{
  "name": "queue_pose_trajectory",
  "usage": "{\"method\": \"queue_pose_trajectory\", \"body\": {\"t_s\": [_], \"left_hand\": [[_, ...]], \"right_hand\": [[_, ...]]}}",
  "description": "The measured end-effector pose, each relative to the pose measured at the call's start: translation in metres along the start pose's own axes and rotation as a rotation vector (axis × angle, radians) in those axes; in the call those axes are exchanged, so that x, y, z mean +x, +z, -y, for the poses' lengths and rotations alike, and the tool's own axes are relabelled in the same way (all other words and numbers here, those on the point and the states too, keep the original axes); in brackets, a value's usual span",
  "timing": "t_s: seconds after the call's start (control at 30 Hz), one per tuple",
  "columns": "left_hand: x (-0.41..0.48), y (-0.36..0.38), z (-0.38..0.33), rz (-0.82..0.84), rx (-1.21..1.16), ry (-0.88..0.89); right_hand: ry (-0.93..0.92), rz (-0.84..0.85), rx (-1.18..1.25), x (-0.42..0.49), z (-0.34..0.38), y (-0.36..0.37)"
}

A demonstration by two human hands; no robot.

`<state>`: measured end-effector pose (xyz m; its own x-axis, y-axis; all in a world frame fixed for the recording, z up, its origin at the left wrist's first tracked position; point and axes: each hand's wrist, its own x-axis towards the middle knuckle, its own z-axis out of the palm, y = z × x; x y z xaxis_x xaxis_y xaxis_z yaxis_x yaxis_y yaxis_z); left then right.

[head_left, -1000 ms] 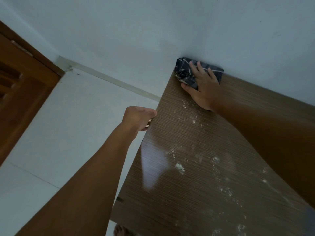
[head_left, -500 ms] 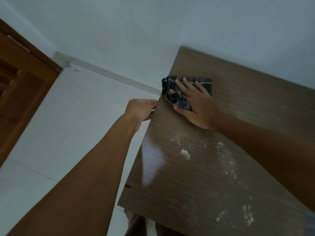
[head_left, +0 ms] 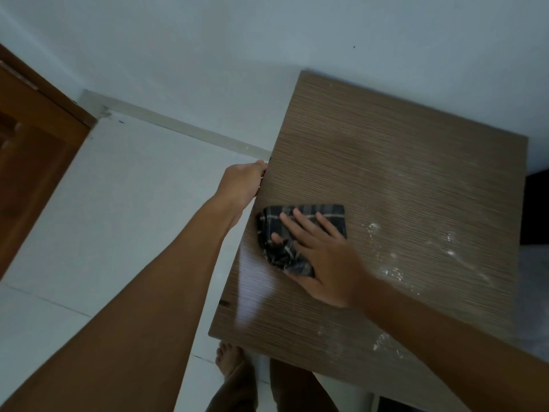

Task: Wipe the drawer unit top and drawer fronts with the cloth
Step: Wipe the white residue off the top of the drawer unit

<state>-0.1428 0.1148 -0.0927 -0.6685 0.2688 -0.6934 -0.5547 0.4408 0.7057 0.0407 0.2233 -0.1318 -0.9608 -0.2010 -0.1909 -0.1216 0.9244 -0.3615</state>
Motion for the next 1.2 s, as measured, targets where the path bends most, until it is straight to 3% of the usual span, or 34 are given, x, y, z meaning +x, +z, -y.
{"method": "queue_pose_trajectory", "body": {"t_s": [0.1,0.2,0.27,0.37,0.47,0.57,0.67,0.87,1.03,1.1,1.2], "left_hand": [[0.000,0.003,0.000,-0.051,0.045,0.012],[0.002,0.008,0.001,-0.081,0.089,0.074],[0.000,0.011,0.002,-0.120,0.184,0.192],[-0.001,0.020,0.002,-0.240,0.396,0.469],[0.002,0.038,-0.002,-0.201,0.609,0.640],[0.004,0.062,-0.013,-0.045,0.804,0.614],[0.010,0.076,-0.027,0.058,0.992,0.460],[0.018,0.087,-0.037,0.071,1.168,0.341],[0.018,0.092,-0.039,0.064,1.161,0.314],[0.019,0.093,-0.040,0.060,1.160,0.307],[0.020,0.094,-0.041,0.070,1.160,0.295]], "right_hand": [[0.059,-0.047,0.166,-0.011,0.022,-0.005],[0.330,-0.016,0.708,-0.013,0.031,-0.038],[0.463,-0.040,0.997,-0.017,0.026,-0.069],[0.514,-0.227,1.178,-0.028,0.008,-0.119],[0.592,-0.300,1.299,-0.040,-0.018,-0.153],[0.675,-0.345,1.184,-0.044,-0.050,-0.176],[0.691,-0.409,0.969,-0.040,-0.086,-0.196],[0.521,-0.326,0.309,-0.008,-0.152,-0.228],[0.495,-0.301,-0.100,0.031,-0.192,-0.202],[0.519,-0.240,-0.126,0.042,-0.199,-0.175],[0.482,-0.125,0.028,0.048,-0.202,-0.137]]}}
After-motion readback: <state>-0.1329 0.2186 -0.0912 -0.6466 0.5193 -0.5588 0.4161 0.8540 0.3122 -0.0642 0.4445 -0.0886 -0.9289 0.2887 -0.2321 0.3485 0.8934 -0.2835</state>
